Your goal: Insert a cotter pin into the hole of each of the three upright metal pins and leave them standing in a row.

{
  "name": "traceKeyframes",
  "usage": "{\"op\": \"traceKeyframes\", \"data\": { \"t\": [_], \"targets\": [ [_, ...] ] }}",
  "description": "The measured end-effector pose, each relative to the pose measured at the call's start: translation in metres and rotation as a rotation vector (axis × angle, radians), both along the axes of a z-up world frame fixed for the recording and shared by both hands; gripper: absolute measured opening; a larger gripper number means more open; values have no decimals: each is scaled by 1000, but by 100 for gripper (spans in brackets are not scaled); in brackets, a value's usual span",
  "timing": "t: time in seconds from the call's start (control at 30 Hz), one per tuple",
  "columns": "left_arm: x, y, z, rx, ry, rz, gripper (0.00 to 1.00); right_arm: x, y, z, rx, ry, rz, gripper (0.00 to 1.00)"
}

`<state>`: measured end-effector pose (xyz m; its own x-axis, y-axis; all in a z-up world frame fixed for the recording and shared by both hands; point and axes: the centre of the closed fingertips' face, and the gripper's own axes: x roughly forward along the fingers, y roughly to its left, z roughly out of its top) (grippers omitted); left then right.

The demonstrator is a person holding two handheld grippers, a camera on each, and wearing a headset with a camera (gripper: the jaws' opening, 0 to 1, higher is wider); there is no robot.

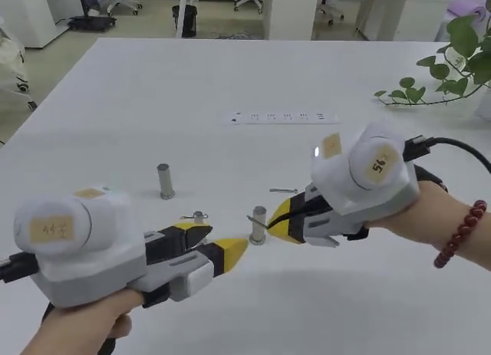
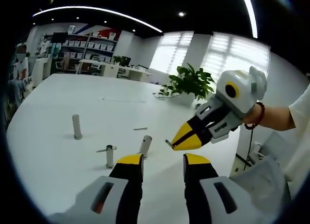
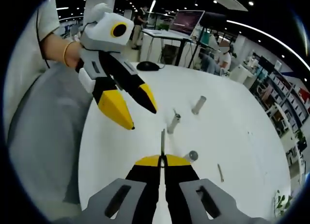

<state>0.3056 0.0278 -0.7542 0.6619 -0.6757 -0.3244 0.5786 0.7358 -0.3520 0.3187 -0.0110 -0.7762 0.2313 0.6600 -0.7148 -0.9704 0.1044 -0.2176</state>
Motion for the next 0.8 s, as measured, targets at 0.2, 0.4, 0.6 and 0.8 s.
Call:
{"op": "traceKeyframes", "data": {
  "t": [0.2,0.4,0.6,0.8],
  "targets": [
    [-2,-5,0,-49,31,-7,25,-10,9,0,11,-28,45,3],
    [-2,-7,-1,-67,49,-11,19,-16,14,2,29,-45,74,3],
    [-4,-10,-1,-114,82,-13,14,-22,18,3,43,-60,105,3],
    [-6,-13,-1,-122,93,-20,9,-27,22,6,59,-64,120,3]
  ]
}}
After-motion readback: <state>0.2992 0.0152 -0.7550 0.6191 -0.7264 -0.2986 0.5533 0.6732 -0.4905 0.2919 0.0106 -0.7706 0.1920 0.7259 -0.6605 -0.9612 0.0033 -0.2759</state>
